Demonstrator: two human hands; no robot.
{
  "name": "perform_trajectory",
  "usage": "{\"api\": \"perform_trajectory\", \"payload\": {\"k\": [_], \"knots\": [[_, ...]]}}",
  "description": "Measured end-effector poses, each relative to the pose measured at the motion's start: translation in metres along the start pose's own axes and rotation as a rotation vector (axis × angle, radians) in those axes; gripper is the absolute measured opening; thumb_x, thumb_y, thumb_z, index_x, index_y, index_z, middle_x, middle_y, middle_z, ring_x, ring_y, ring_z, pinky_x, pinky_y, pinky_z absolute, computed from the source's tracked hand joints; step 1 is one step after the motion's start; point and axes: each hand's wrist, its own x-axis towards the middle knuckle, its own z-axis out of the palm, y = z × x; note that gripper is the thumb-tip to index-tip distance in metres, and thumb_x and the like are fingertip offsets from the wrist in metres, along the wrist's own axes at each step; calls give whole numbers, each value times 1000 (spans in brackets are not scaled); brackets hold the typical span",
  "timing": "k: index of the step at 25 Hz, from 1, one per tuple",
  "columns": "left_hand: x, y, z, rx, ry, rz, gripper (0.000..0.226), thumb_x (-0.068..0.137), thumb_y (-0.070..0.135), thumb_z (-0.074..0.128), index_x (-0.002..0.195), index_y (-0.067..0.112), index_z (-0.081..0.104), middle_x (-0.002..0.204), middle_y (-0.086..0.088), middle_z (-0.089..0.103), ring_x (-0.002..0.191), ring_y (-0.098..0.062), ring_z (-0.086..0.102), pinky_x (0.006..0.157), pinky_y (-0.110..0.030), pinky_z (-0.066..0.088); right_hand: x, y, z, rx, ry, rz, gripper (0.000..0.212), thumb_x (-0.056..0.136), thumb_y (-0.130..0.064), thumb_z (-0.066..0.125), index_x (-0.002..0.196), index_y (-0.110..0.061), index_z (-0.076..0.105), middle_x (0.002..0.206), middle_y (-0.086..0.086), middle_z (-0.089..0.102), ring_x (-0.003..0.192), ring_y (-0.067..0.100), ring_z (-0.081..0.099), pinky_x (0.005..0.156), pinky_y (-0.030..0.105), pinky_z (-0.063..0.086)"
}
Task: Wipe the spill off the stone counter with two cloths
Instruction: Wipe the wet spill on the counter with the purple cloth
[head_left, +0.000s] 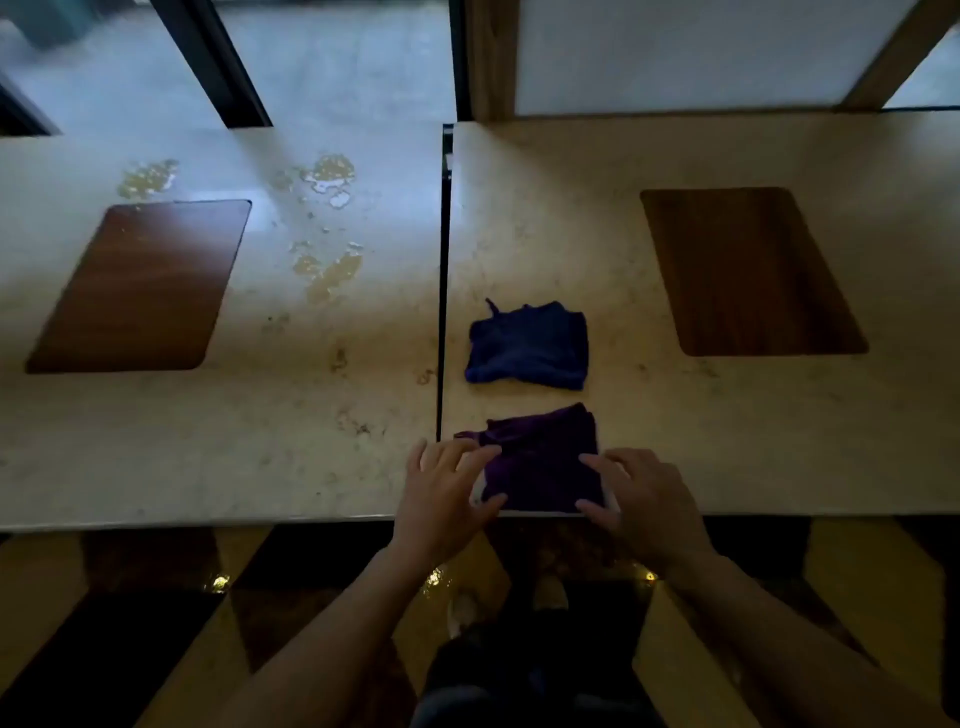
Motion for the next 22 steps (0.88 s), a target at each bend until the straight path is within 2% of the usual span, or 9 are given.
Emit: {"api": "perform_trajectory", "payload": {"k": [4,7,8,10,12,13,16,19,22], "knots": [[-4,-3,19,155,-62,130,42,84,50,49,122,36,61,126,5,58,117,-21,52,108,-49,36,-8,1,23,-55,-155,-68,61,62,-38,89,116,-18,69,105,5,68,89,26,67,65,40,54],[-2,-3,27,233,-107,131,41,85,45,58,124,34,60,129,2,57,118,-25,53,107,-51,37,-6,11,30,-31,-110,-108,52,65,-27,88,112,-18,70,106,5,69,88,26,68,63,37,53],[1,-4,27,245,-108,135,40,84,43,63,123,33,61,127,0,58,117,-26,54,107,-52,38,-4,14,30,-18,-75,-121,43,69,-24,84,109,-17,71,104,4,70,86,26,67,62,36,51],[6,-2,23,269,-129,164,39,81,39,71,118,31,63,122,-1,61,114,-26,56,106,-53,42,-1,15,28,-3,-51,-131,26,81,-27,63,104,-18,73,99,2,71,85,25,67,63,34,49],[9,-3,22,272,-128,186,35,82,37,71,115,29,64,121,-1,60,116,-26,56,105,-51,43,4,14,23,45,-44,-91,33,84,-33,48,100,-20,73,95,0,71,85,23,66,64,35,49],[9,-3,22,264,-116,180,32,84,36,69,114,29,64,124,-2,59,120,-26,54,105,-49,43,8,14,19,75,-50,-58,31,85,-33,49,100,-20,73,94,0,71,86,23,65,66,35,49],[6,4,18,175,-46,120,27,90,35,56,115,27,61,132,0,56,132,-22,45,107,-43,42,21,12,1,191,-51,3,21,83,-22,72,103,-18,72,98,1,70,89,22,65,72,35,49],[13,13,-3,-48,69,3,29,93,35,43,115,24,57,123,4,59,119,-13,52,100,-36,46,46,4,-20,389,-22,65,22,89,-20,68,111,-19,67,103,-5,64,94,13,60,79,30,49],[16,13,-32,-169,171,-85,25,97,34,39,113,22,54,108,6,58,92,-6,54,80,-29,51,72,-12,-31,567,55,61,19,93,-18,63,111,-18,65,96,-6,66,85,10,62,70,23,50]]}}
